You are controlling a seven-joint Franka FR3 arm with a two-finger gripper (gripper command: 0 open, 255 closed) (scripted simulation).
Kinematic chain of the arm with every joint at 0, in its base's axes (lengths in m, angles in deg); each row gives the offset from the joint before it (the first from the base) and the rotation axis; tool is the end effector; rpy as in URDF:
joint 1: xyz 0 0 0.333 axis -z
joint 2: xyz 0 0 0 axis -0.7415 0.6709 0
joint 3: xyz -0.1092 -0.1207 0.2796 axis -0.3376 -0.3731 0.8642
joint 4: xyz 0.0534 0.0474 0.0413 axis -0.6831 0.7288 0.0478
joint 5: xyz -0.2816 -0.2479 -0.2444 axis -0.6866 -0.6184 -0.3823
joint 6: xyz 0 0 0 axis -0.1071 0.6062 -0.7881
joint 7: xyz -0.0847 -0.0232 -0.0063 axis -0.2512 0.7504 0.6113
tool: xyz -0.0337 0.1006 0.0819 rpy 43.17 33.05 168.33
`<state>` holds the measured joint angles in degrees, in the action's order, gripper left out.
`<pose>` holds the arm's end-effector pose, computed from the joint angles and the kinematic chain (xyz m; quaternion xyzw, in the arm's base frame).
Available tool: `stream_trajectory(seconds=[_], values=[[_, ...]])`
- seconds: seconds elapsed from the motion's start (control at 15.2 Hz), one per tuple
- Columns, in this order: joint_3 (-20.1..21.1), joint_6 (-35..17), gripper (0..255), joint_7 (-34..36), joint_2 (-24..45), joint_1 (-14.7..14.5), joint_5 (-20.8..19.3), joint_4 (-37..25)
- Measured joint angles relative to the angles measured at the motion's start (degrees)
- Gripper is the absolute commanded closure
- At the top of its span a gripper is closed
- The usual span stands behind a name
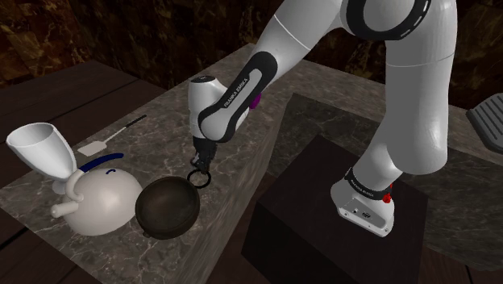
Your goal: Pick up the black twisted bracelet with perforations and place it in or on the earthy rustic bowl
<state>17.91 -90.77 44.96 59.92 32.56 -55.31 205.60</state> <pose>0.5158 0.2822 0.0866 -0.9886 -0.1243 0.0520 0.0680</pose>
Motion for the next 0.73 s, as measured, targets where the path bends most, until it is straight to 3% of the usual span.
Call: stream_trajectory(seconds=[0.73], values=[[0.44,1.65,255,0.10,-2.10,0.10,0.30,0.47]])
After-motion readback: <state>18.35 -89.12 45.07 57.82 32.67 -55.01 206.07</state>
